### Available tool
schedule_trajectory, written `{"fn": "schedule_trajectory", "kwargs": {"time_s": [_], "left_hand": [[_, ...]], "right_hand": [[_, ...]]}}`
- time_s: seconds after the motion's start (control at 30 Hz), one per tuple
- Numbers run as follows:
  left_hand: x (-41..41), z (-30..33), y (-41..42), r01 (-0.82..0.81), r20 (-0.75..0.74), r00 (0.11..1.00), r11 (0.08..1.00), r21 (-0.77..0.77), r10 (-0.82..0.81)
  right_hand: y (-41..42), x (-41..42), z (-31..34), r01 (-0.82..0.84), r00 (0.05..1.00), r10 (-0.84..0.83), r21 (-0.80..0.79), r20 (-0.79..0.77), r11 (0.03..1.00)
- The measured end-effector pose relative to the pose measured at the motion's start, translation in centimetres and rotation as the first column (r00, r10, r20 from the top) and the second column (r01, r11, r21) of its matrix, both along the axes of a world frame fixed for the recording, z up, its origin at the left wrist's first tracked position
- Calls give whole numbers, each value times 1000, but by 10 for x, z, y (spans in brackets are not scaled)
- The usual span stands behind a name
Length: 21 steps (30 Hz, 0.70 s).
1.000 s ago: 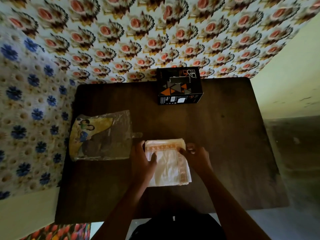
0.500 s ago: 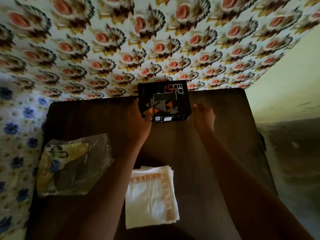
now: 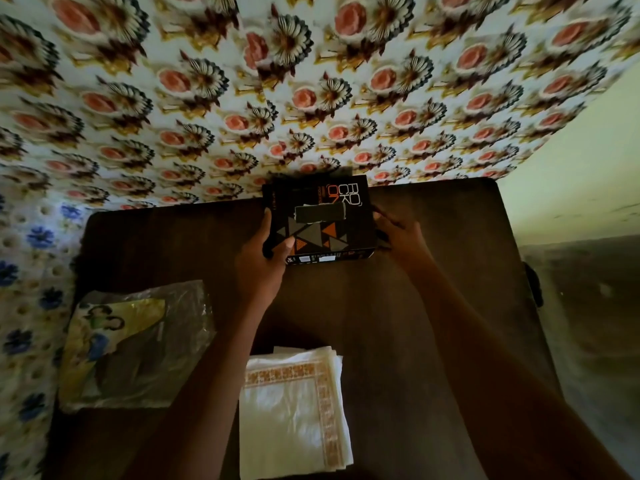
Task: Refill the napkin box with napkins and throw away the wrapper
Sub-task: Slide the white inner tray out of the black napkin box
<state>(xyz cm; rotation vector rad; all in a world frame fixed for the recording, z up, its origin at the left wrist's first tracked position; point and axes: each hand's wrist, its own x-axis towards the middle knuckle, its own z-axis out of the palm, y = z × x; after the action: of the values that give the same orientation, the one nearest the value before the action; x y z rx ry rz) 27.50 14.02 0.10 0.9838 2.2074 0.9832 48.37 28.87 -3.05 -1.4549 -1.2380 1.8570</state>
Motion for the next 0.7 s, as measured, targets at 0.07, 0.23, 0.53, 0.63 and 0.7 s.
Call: {"fn": "schedule_trajectory", "kwargs": {"time_s": [0.07,0.23,0.53,0.63,0.7], "left_hand": [[-5,0,0,40,-18,999,999,8,-40],[-11,-2,1,76,-19,997,997,-14,-77],[-11,0,2,46,71,996,999,7,-47],[-10,1,3,22,113,993,1000,21,-24],[-10,3,1,27,111,993,999,23,-29]], "right_hand": [[2,4,1,-65,997,65,20,42,998],[0,5,9,-296,941,242,233,236,926],[-6,32,1,-168,908,-50,470,416,866],[-2,37,-8,-162,913,-24,415,408,895],[-4,35,-4,-198,908,6,417,419,887]]}}
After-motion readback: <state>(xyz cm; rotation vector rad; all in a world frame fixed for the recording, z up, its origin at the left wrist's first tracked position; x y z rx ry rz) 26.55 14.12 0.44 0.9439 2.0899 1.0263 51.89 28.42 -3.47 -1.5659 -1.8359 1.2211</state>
